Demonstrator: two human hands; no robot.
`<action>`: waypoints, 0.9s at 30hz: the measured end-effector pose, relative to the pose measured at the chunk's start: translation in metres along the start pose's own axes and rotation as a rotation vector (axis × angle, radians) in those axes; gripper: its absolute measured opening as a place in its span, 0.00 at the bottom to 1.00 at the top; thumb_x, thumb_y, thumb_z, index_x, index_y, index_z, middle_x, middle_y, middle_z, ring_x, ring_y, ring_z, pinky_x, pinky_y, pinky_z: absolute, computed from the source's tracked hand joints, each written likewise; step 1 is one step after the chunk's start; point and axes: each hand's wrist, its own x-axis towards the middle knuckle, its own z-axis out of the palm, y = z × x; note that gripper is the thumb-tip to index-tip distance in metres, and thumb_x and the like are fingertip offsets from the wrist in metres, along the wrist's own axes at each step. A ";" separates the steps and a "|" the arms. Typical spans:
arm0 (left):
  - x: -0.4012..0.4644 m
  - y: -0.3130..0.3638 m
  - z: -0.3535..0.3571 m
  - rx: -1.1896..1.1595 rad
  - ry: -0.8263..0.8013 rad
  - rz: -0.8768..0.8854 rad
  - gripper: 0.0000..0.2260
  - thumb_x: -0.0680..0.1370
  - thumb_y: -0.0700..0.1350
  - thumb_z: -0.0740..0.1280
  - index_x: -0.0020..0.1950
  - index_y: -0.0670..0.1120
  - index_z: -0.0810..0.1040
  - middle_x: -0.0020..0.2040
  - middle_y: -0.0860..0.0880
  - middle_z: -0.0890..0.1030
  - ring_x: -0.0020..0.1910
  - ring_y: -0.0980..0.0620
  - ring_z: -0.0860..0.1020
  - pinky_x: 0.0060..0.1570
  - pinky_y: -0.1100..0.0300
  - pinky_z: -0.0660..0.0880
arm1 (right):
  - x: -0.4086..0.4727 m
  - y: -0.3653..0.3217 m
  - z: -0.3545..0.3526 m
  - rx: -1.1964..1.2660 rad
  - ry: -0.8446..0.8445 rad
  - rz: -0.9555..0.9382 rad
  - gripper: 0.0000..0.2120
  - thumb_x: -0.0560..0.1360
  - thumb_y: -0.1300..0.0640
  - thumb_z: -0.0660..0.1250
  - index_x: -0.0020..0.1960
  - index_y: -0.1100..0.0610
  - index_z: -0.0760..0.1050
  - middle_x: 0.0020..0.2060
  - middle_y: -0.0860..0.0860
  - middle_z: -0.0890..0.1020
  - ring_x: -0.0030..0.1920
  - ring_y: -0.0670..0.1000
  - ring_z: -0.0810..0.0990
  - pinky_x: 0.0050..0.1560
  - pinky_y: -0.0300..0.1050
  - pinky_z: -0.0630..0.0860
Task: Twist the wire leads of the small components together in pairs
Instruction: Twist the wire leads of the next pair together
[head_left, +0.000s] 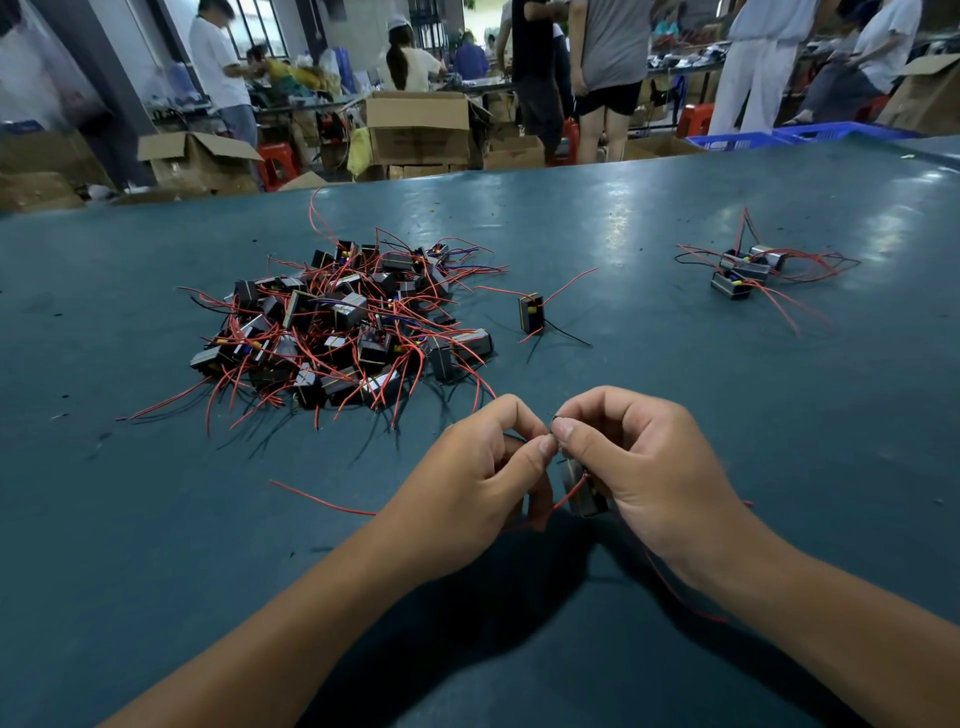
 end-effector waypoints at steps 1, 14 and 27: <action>0.000 0.002 -0.001 0.003 0.034 0.022 0.04 0.80 0.49 0.64 0.48 0.49 0.72 0.35 0.48 0.82 0.26 0.54 0.70 0.27 0.63 0.65 | 0.000 -0.001 -0.001 -0.018 0.001 -0.012 0.07 0.76 0.63 0.69 0.40 0.57 0.79 0.26 0.47 0.76 0.27 0.46 0.72 0.30 0.45 0.72; 0.002 0.020 -0.015 0.559 0.253 0.315 0.09 0.78 0.47 0.68 0.40 0.46 0.78 0.35 0.55 0.72 0.34 0.56 0.70 0.35 0.62 0.65 | -0.003 -0.012 -0.007 -0.477 -0.091 -0.326 0.04 0.73 0.61 0.70 0.40 0.53 0.78 0.28 0.40 0.74 0.28 0.42 0.69 0.31 0.30 0.65; 0.001 0.022 -0.032 0.499 0.166 0.295 0.05 0.75 0.39 0.71 0.47 0.48 0.83 0.41 0.53 0.79 0.36 0.53 0.73 0.38 0.67 0.68 | -0.001 -0.015 -0.014 -0.598 -0.111 -0.428 0.03 0.72 0.61 0.70 0.40 0.56 0.78 0.31 0.41 0.77 0.33 0.40 0.74 0.36 0.26 0.66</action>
